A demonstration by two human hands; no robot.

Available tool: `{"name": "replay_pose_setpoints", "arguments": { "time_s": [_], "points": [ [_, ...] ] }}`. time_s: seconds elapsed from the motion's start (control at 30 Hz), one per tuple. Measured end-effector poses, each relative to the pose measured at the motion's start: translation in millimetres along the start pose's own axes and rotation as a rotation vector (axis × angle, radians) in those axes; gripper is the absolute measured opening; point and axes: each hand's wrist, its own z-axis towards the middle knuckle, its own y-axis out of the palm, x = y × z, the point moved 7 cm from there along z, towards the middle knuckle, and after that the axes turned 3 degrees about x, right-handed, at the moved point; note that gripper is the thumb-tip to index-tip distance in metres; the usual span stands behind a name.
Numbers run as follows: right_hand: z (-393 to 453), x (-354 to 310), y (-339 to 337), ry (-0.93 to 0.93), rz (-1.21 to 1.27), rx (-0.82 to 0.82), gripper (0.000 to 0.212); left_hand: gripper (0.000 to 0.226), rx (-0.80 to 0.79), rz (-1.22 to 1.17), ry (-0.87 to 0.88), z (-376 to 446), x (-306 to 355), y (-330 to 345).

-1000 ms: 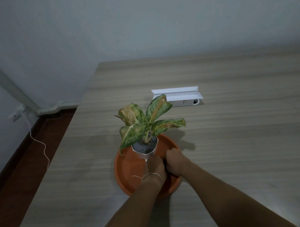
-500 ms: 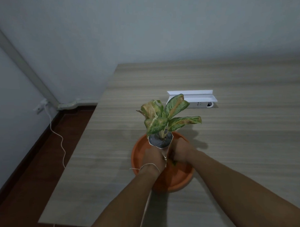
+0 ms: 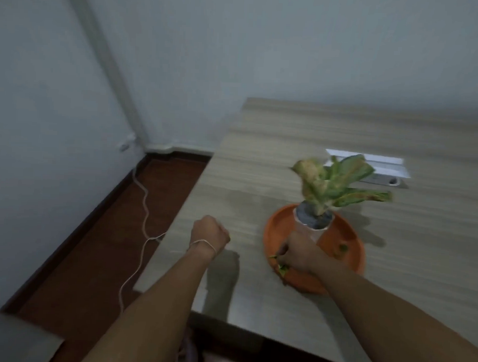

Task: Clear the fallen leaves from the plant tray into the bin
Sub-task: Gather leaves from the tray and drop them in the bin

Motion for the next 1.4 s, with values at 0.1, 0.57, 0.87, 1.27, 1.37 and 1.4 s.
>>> {"name": "replay_pose_setpoints", "arguments": {
  "time_s": [0.1, 0.57, 0.87, 1.27, 1.37, 1.4],
  "points": [
    [9, -71, 17, -0.080, 0.022, -0.028, 0.011, 0.020, 0.065, -0.042, -0.110, -2, -69, -59],
    [32, -399, 209, -0.577, 0.066, -0.095, 0.010, 0.014, 0.301, -0.154, -0.540, -76, -388, -162],
    [35, -364, 356, -0.497, 0.006, -0.250, 0.011, 0.012, 0.190, -0.153, -0.640, -102, -469, -87],
    [68, -241, 551, -0.429, -0.155, -0.337, 0.033, 0.021, 0.038, -0.029, -0.661, -108, -553, 107],
    [73, -235, 576, -0.467, -0.182, -0.344, 0.042, 0.025, 0.005, 0.024, -0.661, -108, -565, 131],
    [74, -234, 582, -0.472, -0.183, -0.346, 0.040, 0.026, -0.014, 0.041, -0.653, -109, -567, 136]
  ]
}}
